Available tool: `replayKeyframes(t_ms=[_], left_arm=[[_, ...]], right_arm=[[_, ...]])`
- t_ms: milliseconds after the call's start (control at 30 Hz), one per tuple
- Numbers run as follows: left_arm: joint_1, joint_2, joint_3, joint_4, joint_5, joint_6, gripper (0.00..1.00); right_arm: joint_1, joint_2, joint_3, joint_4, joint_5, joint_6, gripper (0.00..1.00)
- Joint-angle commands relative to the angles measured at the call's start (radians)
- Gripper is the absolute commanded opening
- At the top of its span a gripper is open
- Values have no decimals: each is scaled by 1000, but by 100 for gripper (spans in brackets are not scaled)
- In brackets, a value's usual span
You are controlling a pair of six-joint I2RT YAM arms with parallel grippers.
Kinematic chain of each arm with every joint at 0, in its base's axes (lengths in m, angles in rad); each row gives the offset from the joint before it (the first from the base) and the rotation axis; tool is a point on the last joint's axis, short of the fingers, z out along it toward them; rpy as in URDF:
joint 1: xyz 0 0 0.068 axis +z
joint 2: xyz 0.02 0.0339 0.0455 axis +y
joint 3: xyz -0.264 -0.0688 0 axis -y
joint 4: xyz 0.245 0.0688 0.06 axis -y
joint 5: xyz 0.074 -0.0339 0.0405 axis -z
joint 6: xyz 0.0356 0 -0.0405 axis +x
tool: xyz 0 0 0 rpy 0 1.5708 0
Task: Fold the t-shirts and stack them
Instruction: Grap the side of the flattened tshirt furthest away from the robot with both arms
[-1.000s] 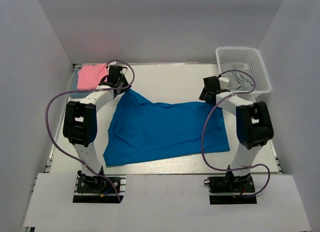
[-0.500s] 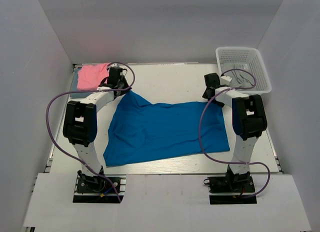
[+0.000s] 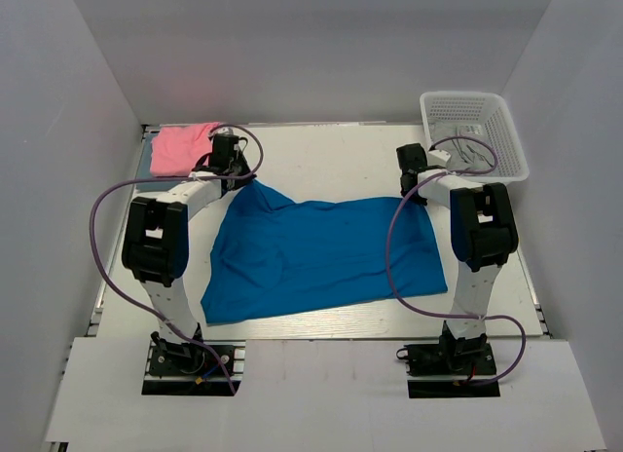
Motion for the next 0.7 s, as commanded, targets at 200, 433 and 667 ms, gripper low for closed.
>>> replayKeyframes(t_ms=[200, 433, 667], left_arm=[[-13, -172, -66, -15, -24, 0, 0], [-22, -396, -265, -15, -12, -53, 0], [-22, -631, -431, -104, -4, -124, 0]], right_arm=[[1, -68, -52, 16, 41, 10, 0], [5, -184, -124, 53, 8, -30, 0], [20, -274, -202, 82, -25, -69, 0]])
